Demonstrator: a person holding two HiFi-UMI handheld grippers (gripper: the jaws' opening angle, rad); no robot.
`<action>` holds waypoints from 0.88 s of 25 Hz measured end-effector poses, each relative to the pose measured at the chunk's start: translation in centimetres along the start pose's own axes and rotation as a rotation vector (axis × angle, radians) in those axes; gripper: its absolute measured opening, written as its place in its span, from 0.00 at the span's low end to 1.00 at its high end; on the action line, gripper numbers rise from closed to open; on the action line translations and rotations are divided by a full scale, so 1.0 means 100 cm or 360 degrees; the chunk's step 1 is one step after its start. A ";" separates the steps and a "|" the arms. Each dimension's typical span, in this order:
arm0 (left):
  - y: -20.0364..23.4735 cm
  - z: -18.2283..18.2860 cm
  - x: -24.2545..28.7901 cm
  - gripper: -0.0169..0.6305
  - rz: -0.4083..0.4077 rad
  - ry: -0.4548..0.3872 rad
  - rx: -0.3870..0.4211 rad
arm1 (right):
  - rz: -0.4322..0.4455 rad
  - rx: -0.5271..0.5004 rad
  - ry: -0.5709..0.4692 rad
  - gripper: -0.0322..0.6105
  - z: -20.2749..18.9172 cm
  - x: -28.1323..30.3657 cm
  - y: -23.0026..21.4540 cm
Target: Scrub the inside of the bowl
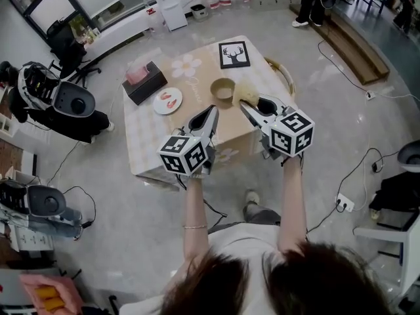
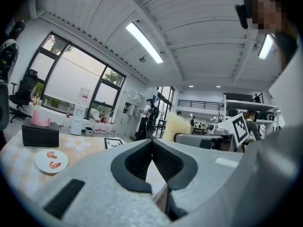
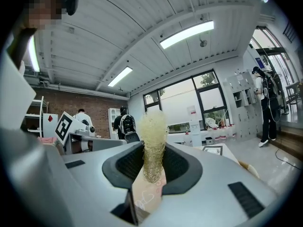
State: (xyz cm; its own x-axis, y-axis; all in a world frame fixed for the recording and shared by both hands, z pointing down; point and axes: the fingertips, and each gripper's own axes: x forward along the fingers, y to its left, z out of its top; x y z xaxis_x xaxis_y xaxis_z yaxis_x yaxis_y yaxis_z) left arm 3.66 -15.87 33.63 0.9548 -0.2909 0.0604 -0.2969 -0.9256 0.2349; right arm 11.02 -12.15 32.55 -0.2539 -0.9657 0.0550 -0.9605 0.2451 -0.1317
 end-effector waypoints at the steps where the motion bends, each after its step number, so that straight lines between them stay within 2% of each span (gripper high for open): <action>1: 0.003 0.000 0.005 0.04 0.0008 -0.0001 -0.0003 | 0.0009 -0.0001 0.0004 0.20 0.000 0.003 -0.005; 14: 0.036 -0.004 0.064 0.05 0.0132 -0.0008 -0.0063 | 0.0128 -0.0006 0.0091 0.20 -0.005 0.041 -0.067; 22: 0.065 -0.021 0.075 0.05 0.0223 0.0032 -0.0133 | 0.0199 0.0029 0.0151 0.20 -0.022 0.072 -0.081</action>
State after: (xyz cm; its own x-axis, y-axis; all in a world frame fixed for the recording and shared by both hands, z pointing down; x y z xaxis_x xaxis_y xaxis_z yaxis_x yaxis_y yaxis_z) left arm 8.90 -23.58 37.60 0.9045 -0.4099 0.1177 -0.4258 -0.8526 0.3028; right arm 16.77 -20.88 36.15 -0.3816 -0.9151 0.1303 -0.9189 0.3602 -0.1610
